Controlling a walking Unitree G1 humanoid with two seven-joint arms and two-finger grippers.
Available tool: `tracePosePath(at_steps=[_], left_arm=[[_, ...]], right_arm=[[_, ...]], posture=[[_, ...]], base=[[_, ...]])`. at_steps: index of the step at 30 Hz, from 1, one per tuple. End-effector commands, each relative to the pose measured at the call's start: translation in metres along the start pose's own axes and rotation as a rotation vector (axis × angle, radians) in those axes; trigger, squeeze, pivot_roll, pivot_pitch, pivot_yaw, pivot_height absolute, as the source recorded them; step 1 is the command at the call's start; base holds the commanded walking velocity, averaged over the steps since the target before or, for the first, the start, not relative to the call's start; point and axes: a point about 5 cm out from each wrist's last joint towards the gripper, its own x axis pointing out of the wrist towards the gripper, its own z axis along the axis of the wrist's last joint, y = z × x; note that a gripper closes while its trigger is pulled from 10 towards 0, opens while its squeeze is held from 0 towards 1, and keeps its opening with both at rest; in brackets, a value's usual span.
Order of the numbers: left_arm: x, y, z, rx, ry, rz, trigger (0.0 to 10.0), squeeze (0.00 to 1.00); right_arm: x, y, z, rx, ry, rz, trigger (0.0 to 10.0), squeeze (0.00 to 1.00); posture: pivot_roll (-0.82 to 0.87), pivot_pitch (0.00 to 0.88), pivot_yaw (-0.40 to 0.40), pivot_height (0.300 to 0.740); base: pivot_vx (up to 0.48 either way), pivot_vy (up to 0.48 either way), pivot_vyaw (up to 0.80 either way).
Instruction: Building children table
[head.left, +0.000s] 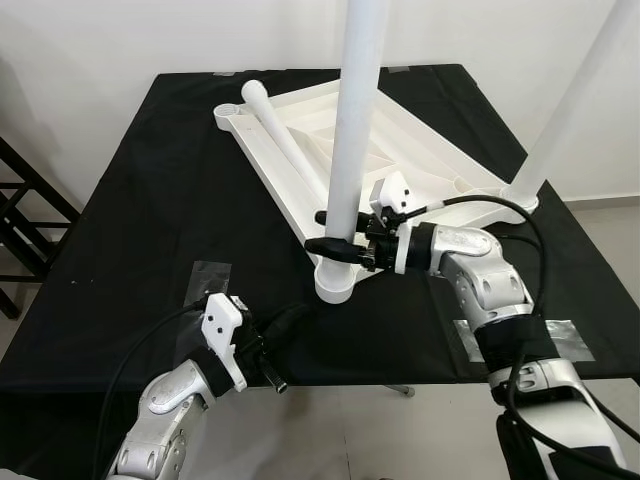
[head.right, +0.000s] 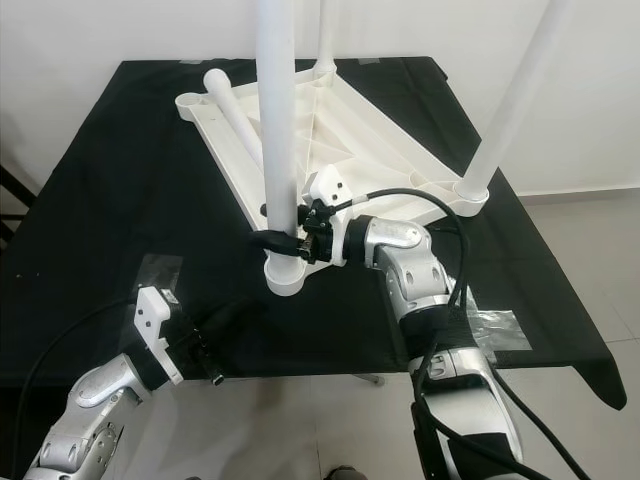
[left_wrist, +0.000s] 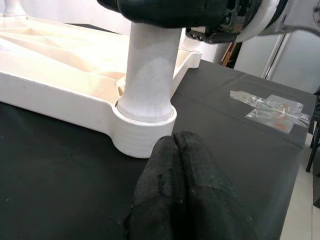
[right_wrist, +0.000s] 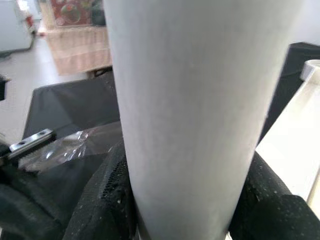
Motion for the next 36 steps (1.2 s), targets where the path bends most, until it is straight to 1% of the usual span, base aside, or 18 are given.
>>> tracePosePath(at_steps=[1, 2, 4, 5, 9, 10, 11, 12, 14, 21, 22, 24, 25, 28, 33, 34, 35, 36], left_arm=[[-0.003, -0.002, -0.003, -0.001, 0.011, 0.001, 10.0, 0.00], [-0.004, -0.002, -0.003, 0.000, 0.010, 0.002, 10.0, 0.00], [-0.004, -0.002, -0.003, 0.000, 0.010, 0.002, 10.0, 0.00], [-0.004, -0.002, -0.002, 0.001, 0.010, 0.002, 10.0, 0.00], [-0.004, -0.002, -0.002, 0.001, 0.010, 0.002, 10.0, 0.00], [-0.004, -0.002, -0.002, 0.002, 0.010, 0.003, 10.0, 0.00], [-0.004, -0.002, -0.002, 0.002, 0.010, 0.003, 10.0, 0.00], [-0.004, -0.002, -0.002, 0.002, 0.010, 0.004, 10.0, 0.00], [-0.004, -0.001, -0.002, 0.002, 0.012, 0.001, 10.0, 0.00], [-0.004, -0.001, -0.002, 0.004, 0.008, 0.012, 10.0, 0.00], [-0.004, -0.001, -0.001, 0.005, 0.006, 0.015, 10.0, 0.00], [-0.004, -0.001, -0.001, 0.004, 0.006, 0.016, 10.0, 0.00], [-0.004, -0.001, -0.002, 0.003, 0.006, 0.014, 10.0, 0.00], [-0.004, -0.001, -0.002, 0.002, 0.006, 0.013, 10.0, 0.00], [-0.003, -0.002, -0.002, 0.000, 0.006, 0.012, 10.0, 0.00], [-0.002, -0.002, -0.002, -0.001, 0.004, 0.013, 10.0, 0.00], [-0.002, -0.002, -0.002, -0.001, 0.003, 0.014, 10.0, 0.00], [-0.002, -0.002, -0.002, -0.001, 0.003, 0.014, 10.0, 0.00]], right_arm=[[-0.001, 0.010, -0.026, 0.075, 0.069, -0.118, 0.0, 0.00], [-0.002, 0.014, -0.042, 0.121, 0.122, -0.382, 0.0, 0.00], [-0.002, 0.014, -0.042, 0.121, 0.122, -0.382, 0.0, 0.00], [-0.006, 0.017, -0.052, 0.150, 0.167, -0.570, 0.0, 0.00], [-0.006, 0.017, -0.052, 0.150, 0.167, -0.570, 0.0, 0.00], [-0.006, 0.035, -0.063, 0.214, 0.197, -0.699, 0.0, 0.00], [-0.006, 0.035, -0.063, 0.214, 0.197, -0.699, 0.0, 0.00], [0.003, 0.051, -0.065, 0.229, 0.196, -0.708, 0.0, 0.00], [0.013, 0.058, -0.062, 0.225, 0.178, -0.678, 0.0, 0.00], [0.029, 0.050, -0.051, 0.200, 0.138, -0.622, 0.0, 0.00], [0.030, 0.046, -0.049, 0.196, 0.132, -0.623, 10.0, 0.00], [0.031, 0.043, -0.046, 0.203, 0.114, -0.606, 10.0, 0.00], [0.032, 0.042, -0.043, 0.216, 0.097, -0.554, 10.0, 1.00], [0.033, 0.045, -0.037, 0.237, 0.088, -0.524, 10.0, 1.00], [0.033, 0.045, -0.022, 0.183, 0.033, -0.407, 10.0, 1.00], [0.031, 0.044, -0.012, 0.135, -0.002, -0.290, 10.0, 0.17], [0.028, 0.042, -0.005, 0.077, -0.018, -0.144, 10.0, 0.00], [0.028, 0.042, -0.005, 0.077, -0.018, -0.144, 10.0, 0.00]], posture=[[0.06, 0.125, -0.012, 0.740], [0.06, 0.129, -0.016, 0.740], [0.06, 0.129, -0.016, 0.740], [0.06, 0.129, -0.016, 0.740], [0.06, 0.129, -0.016, 0.740], [0.06, 0.136, -0.013, 0.740], [0.06, 0.136, -0.013, 0.740], [0.05, 0.131, 0.002, 0.740], [0.05, 0.129, -0.008, 0.740], [0.06, 0.132, -0.014, 0.740], [0.06, 0.133, -0.014, 0.740], [0.05, 0.133, -0.012, 0.740], [0.05, 0.133, -0.012, 0.740], [0.05, 0.133, -0.012, 0.740], [0.05, 0.132, -0.014, 0.740], [0.05, 0.129, -0.017, 0.740], [0.05, 0.127, -0.018, 0.740], [0.05, 0.127, -0.018, 0.740]], base=[[0.000, 0.000, 0.00], [0.000, 0.000, 0.00], [0.000, 0.000, 0.00], [0.000, 0.000, 0.00], [0.000, 0.000, 0.00], [0.000, 0.000, 0.00], [0.000, 0.000, 0.00], [0.000, 0.000, 0.00], [0.000, 0.000, 0.00], [0.000, 0.000, 0.00], [0.000, 0.000, 0.00], [0.000, 0.000, 0.00], [0.000, 0.000, 0.00], [0.000, 0.000, 0.00], [0.000, 0.000, 0.00], [0.000, 0.000, 0.00], [0.000, 0.000, 0.00], [0.000, 0.000, 0.00]])
